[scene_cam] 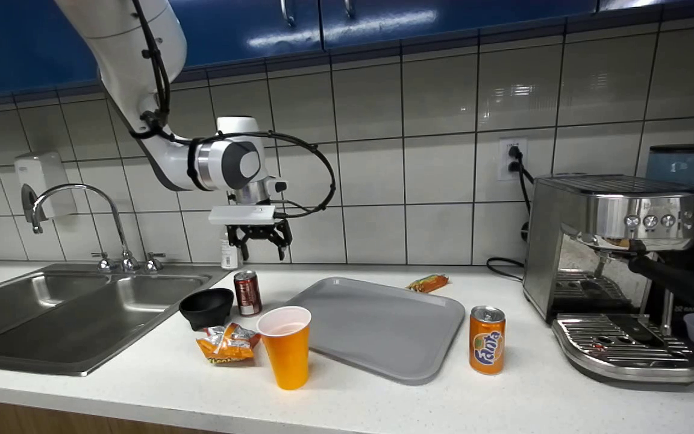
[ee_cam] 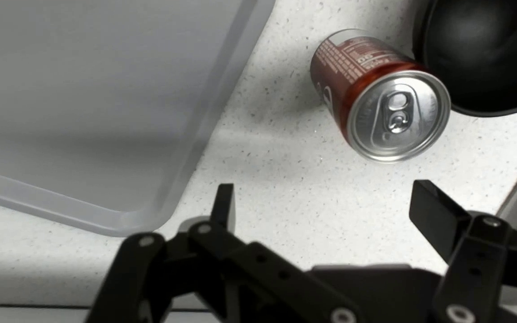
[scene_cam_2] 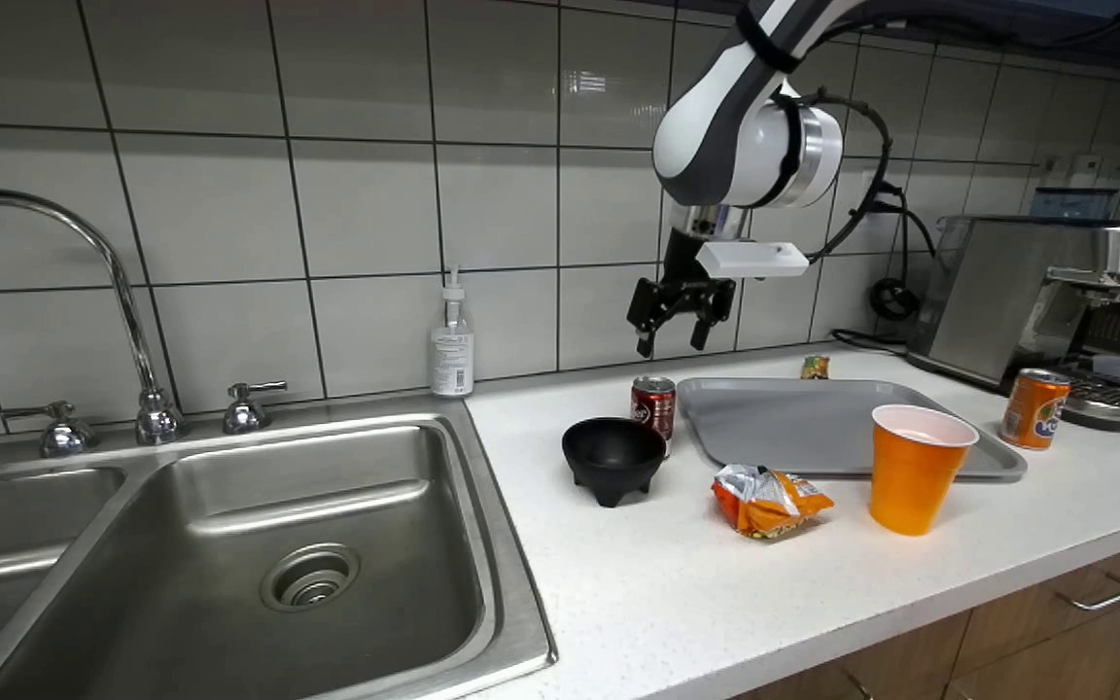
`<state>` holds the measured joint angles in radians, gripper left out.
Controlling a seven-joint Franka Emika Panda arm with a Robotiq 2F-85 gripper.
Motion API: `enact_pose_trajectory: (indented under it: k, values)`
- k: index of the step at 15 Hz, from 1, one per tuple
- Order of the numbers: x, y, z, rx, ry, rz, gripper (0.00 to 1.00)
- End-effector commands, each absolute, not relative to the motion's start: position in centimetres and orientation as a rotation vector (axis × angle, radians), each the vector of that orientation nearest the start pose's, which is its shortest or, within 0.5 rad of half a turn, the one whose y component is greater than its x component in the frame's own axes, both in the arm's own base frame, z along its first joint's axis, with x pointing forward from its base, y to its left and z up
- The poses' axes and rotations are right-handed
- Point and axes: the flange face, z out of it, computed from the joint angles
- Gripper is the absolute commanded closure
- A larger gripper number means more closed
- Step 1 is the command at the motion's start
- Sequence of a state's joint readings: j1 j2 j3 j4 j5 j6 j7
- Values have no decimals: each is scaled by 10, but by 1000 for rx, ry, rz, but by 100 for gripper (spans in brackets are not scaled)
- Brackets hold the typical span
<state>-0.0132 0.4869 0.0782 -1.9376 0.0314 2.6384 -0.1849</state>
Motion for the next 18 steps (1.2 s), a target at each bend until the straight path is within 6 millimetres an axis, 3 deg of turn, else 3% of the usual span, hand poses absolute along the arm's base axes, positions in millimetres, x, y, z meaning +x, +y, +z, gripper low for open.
enact_pose_trajectory:
  k: [1, 12, 18]
  values:
    - [635, 17, 276, -3072, -302, -385, 0]
    - [594, -47, 303, -3133, -142, -313, 0]
    - [563, -65, 312, -3133, -104, -216, 0]
